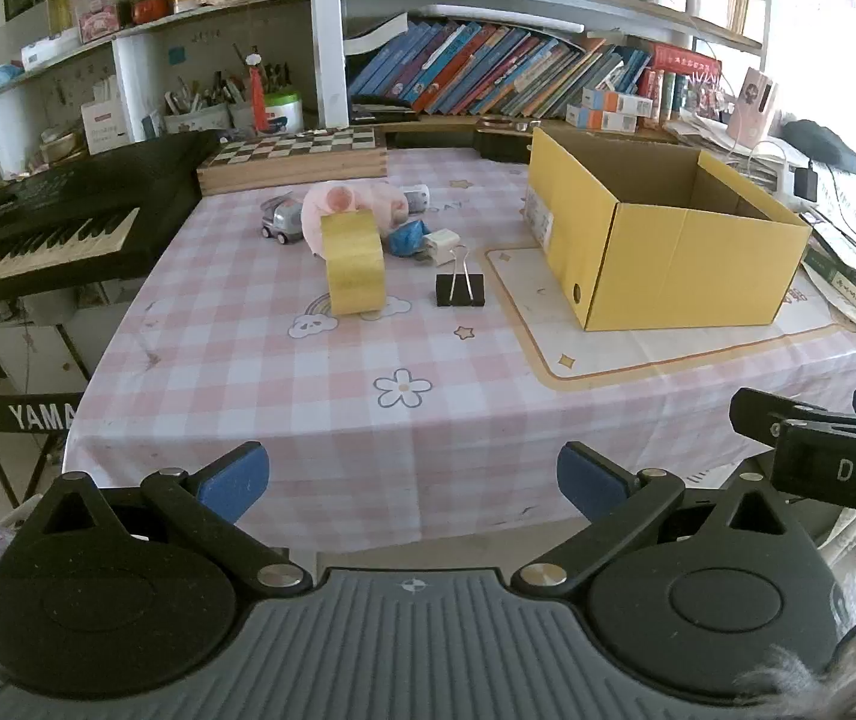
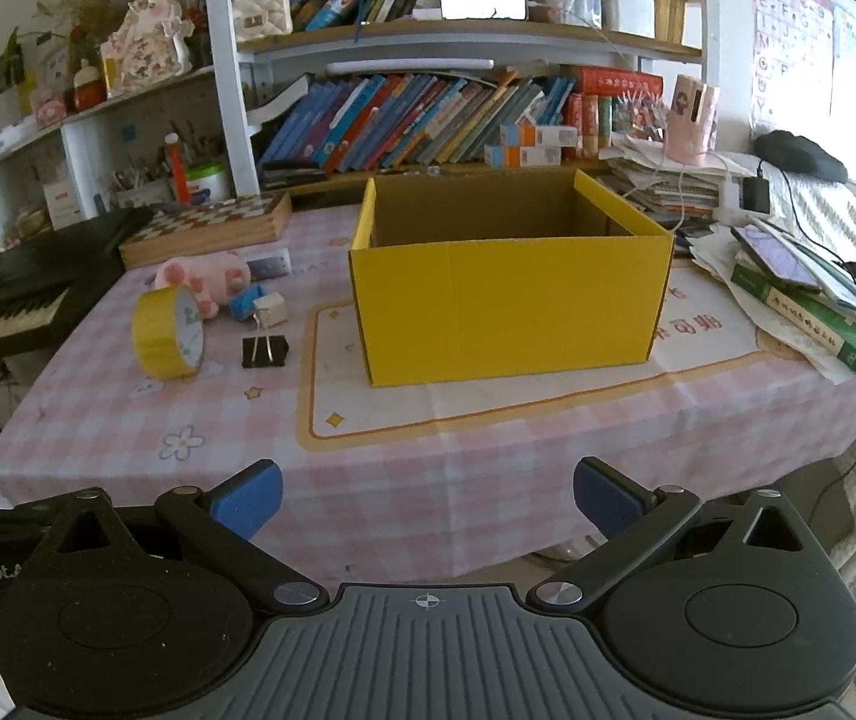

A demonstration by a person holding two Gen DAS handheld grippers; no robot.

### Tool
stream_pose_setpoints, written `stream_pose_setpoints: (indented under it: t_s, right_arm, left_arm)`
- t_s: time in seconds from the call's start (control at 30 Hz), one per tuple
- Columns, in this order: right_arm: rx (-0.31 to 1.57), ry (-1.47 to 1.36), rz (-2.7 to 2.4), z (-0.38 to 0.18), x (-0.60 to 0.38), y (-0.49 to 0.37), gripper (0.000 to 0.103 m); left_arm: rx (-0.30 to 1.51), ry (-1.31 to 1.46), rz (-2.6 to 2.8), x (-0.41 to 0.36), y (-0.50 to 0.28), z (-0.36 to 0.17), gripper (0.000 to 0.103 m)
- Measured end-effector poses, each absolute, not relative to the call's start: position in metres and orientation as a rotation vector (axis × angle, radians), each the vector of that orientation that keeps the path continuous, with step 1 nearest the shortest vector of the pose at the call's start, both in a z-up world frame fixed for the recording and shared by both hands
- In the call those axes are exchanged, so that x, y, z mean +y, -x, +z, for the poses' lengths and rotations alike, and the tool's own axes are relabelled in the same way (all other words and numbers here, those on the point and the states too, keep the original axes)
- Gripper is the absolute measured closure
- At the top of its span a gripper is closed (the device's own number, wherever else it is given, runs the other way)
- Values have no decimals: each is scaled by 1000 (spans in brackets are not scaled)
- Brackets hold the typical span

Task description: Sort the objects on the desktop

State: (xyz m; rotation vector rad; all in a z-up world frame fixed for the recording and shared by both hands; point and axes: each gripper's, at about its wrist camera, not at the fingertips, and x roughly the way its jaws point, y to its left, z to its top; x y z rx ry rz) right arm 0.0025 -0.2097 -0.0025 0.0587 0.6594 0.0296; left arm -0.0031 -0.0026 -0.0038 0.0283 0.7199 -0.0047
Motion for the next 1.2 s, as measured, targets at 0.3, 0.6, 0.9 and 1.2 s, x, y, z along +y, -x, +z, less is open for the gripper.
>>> stream_pose_setpoints:
  t_s: [0.3,0.6,0.9,1.2]
  right_arm:
    - [670,-60,33,-4,-208,-3,0]
    - [672,-56,35,-4,-205,-5,0]
    - [673,-50,28,-4,-203,-7,0]
    - [673,-50,30,-4,-203,-7,0]
  left_arm:
    - [721,-29,-2,-2,3,-4,0]
    - [722,-29,-2,-3,3,-5,0]
    - [722,-29,-2,-2,4,-5,0]
    - [726,-31,-8,0,5,-7,0]
